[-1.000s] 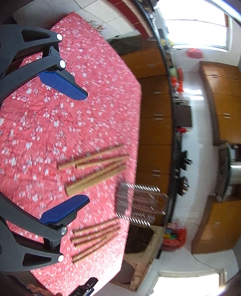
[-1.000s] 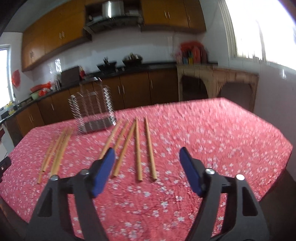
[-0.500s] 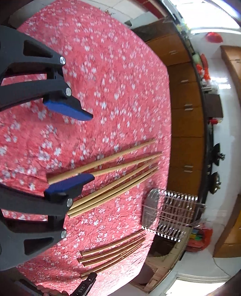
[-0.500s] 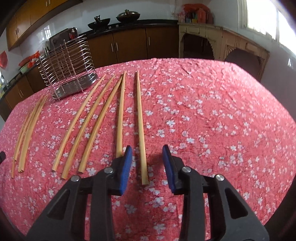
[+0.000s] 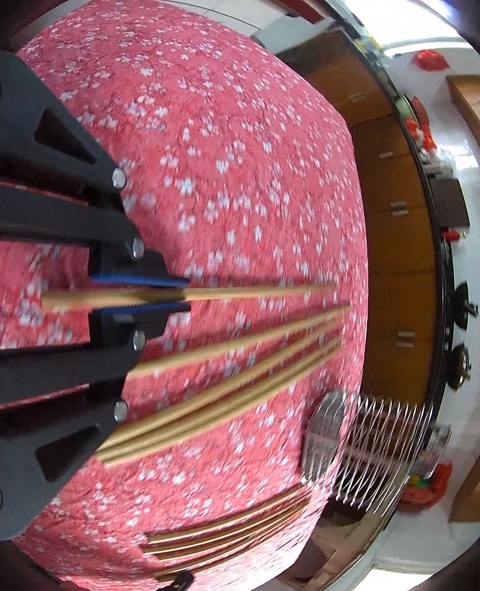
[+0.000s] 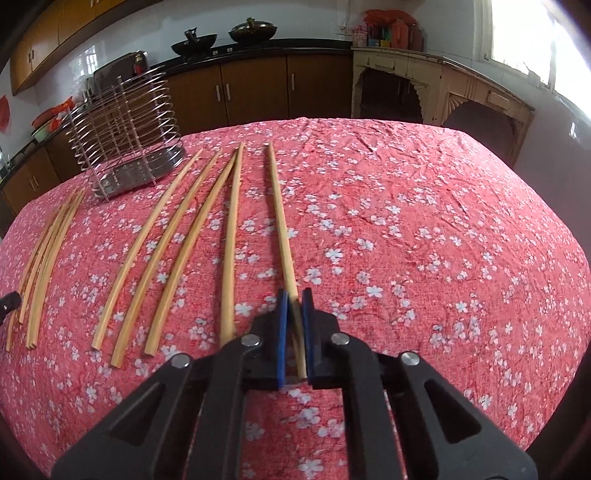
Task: Organize utensils
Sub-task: 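Close the left gripper on one chopstick while the right gripper grasps another chopstick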
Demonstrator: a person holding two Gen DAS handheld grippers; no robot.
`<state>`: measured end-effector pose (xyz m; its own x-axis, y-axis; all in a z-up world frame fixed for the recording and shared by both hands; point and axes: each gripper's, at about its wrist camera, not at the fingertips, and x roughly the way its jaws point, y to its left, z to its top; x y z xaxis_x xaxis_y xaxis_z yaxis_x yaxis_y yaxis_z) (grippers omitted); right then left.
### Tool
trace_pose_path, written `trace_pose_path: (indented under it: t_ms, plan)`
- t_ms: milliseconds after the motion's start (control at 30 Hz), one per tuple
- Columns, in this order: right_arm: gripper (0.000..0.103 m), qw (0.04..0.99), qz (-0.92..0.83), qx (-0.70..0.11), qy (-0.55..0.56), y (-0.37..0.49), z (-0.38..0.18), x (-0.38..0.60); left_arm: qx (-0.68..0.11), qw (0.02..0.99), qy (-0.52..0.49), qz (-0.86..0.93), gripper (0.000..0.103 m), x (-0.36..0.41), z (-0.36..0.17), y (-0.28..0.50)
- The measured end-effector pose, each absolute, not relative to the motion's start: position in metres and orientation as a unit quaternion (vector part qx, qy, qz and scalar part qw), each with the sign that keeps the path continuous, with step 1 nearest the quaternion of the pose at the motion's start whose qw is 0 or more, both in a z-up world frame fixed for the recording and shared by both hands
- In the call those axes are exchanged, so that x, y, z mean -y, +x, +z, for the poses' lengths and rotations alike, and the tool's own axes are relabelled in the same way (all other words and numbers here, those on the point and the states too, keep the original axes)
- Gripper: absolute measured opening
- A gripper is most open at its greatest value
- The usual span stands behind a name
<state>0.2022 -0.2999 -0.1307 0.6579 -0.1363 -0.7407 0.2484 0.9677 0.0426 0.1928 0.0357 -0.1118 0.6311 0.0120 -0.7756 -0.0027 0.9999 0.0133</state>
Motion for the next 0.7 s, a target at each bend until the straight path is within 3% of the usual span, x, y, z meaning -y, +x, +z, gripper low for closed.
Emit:
trace_pose_path:
  t_ms: [500, 700]
  plan:
    - [0.010, 0.909, -0.109, -0.395, 0.076, 0.182, -0.132, 0.301, -0.423, 0.906, 0.008, -0.012, 0.013, -0.040, -0.112, 0.167]
    - [0.008, 0.912, -0.108, -0.390, 0.070, 0.177, -0.131, 0.300, -0.415, 0.910, 0.012, -0.002, 0.007, -0.039, -0.113, 0.165]
